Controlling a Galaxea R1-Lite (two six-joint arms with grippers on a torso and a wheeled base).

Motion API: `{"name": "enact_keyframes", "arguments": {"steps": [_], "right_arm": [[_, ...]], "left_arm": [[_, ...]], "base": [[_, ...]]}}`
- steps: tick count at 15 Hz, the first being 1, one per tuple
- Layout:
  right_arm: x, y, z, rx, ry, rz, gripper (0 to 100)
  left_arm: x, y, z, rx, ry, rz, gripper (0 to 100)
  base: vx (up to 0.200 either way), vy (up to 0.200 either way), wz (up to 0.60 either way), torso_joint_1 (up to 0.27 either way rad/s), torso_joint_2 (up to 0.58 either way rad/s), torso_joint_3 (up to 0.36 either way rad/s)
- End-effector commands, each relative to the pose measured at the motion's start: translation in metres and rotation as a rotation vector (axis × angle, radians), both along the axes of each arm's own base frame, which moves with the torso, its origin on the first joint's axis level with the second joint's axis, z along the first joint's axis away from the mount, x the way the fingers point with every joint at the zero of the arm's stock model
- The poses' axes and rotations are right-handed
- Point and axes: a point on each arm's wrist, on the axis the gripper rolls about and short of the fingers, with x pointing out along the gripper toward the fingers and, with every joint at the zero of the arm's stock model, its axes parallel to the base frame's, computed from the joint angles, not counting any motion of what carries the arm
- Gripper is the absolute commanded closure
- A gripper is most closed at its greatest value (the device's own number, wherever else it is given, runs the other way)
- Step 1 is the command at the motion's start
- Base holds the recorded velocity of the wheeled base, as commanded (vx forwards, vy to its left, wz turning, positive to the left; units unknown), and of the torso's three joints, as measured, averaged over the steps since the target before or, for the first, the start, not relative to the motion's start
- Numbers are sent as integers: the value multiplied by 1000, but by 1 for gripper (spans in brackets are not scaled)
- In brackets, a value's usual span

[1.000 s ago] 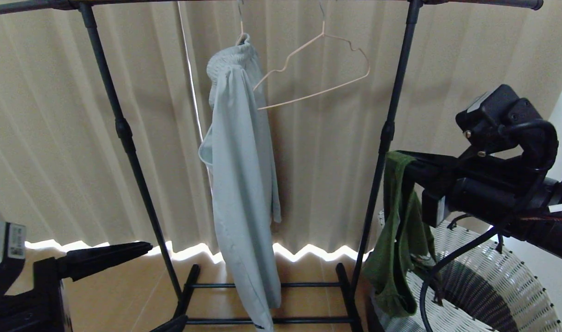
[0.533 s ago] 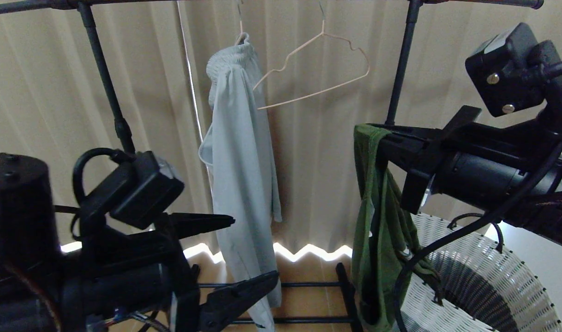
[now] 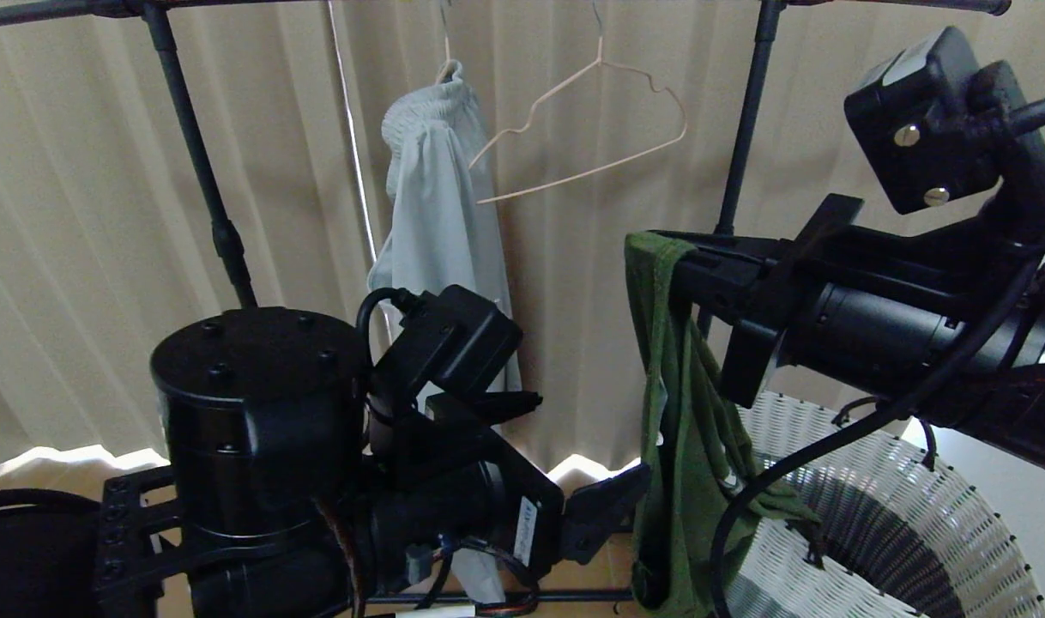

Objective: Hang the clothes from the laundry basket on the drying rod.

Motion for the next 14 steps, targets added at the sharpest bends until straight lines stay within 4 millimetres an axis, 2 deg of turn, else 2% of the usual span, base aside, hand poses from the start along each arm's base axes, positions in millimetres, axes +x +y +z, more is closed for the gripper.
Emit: {"name": "enact_keyframes", "arguments": {"steps": [1, 3, 5, 7, 8, 10, 13, 14], "right_arm": [[3, 4, -4, -8, 6, 1, 100], [3, 6, -3, -6, 4, 8, 100], [1, 6, 0, 3, -3, 12, 100], [1, 5, 1, 6, -6, 12, 100], [0, 4, 3, 9, -9, 11, 100], [-1, 3, 5, 15, -14, 11, 100], [-4, 0, 8, 26, -23, 11, 100], [-6, -2, 9, 28, -25, 11, 100]], "left_arm": [[0, -9, -3, -5, 13, -16, 0], [12, -20, -5, -20, 23, 28, 0], [24, -26, -19, 24, 35, 113, 0], [25, -27, -24, 39, 40, 125, 0], [27, -30, -33, 66, 55, 131, 0], [26, -28, -40, 91, 69, 132, 0], [17, -17, -60, 172, 100, 127, 0], [14, -12, -62, 178, 104, 132, 0]], "base": [[0, 0, 0, 0, 0, 0], [0, 0, 0, 0, 0, 0], [0, 0, 0, 0, 0, 0], [0, 0, 0, 0, 0, 0], [0, 0, 0, 0, 0, 0], [0, 0, 0, 0, 0, 0], [0, 0, 0, 0, 0, 0], [0, 0, 0, 0, 0, 0]]}}
